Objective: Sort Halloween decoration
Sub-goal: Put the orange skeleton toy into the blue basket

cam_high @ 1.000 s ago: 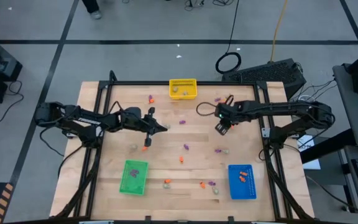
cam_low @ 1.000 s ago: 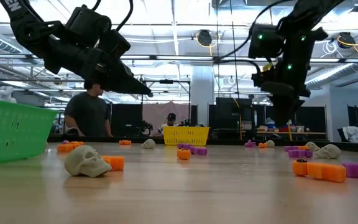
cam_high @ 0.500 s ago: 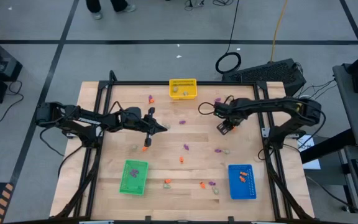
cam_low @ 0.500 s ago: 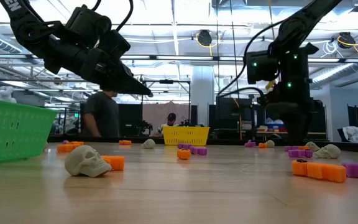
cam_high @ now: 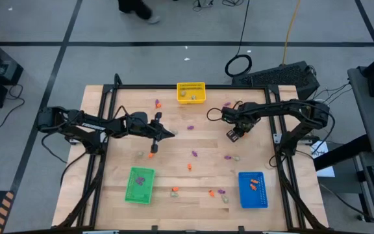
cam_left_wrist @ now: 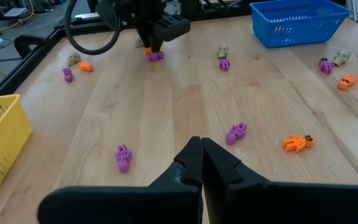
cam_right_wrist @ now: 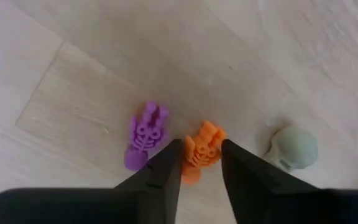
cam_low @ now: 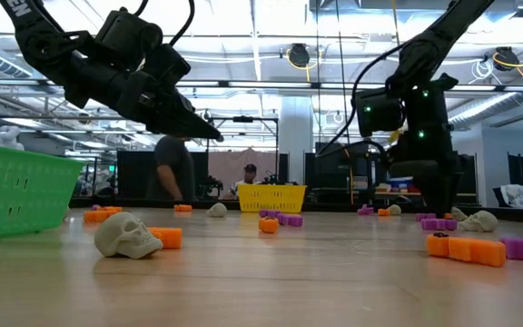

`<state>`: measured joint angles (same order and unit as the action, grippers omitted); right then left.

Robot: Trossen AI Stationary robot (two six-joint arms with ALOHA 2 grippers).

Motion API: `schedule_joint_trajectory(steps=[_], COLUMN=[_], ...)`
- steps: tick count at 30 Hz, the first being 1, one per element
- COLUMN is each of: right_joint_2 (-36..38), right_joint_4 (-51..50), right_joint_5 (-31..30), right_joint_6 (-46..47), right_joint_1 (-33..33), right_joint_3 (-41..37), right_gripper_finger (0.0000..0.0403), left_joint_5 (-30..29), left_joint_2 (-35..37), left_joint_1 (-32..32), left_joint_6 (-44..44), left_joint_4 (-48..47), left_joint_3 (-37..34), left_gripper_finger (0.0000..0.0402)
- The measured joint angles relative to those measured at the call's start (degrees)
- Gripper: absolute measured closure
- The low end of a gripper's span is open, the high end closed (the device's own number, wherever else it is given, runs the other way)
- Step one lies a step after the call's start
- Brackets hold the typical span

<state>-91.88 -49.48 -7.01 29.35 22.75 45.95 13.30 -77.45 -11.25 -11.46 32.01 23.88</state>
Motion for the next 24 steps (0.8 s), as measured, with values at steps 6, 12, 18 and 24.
schedule_joint_trajectory(steps=[6, 12, 18, 24], right_joint_2=[1.0, 3.3, 3.5, 3.5], right_joint_4=[0.1, -2.5, -9.2, -15.3], right_joint_5=[1.4, 3.8, 4.3, 6.7], right_joint_6=[-4.1, -6.8, -7.5, -5.5], right_joint_1=[0.1, -0.5, -3.9, -8.7], right_joint_3=[0.2, 2.6, 7.4, 11.8], right_gripper_finger=[0.0379, 0.0391, 0.0401, 0.0402], left_joint_5=[0.0, 0.0, 0.0, 0.0], left_joint_2=[0.0, 0.0, 0.0, 0.0], left_joint_1=[0.0, 0.0, 0.0, 0.0], left_joint_6=[0.0, 0.0, 0.0, 0.0], left_joint_4=[0.0, 0.0, -0.1, -0.1], left_joint_3=[0.0, 0.0, 0.0, 0.0], left_gripper_finger=[0.0402, 0.0402, 0.0402, 0.0402])
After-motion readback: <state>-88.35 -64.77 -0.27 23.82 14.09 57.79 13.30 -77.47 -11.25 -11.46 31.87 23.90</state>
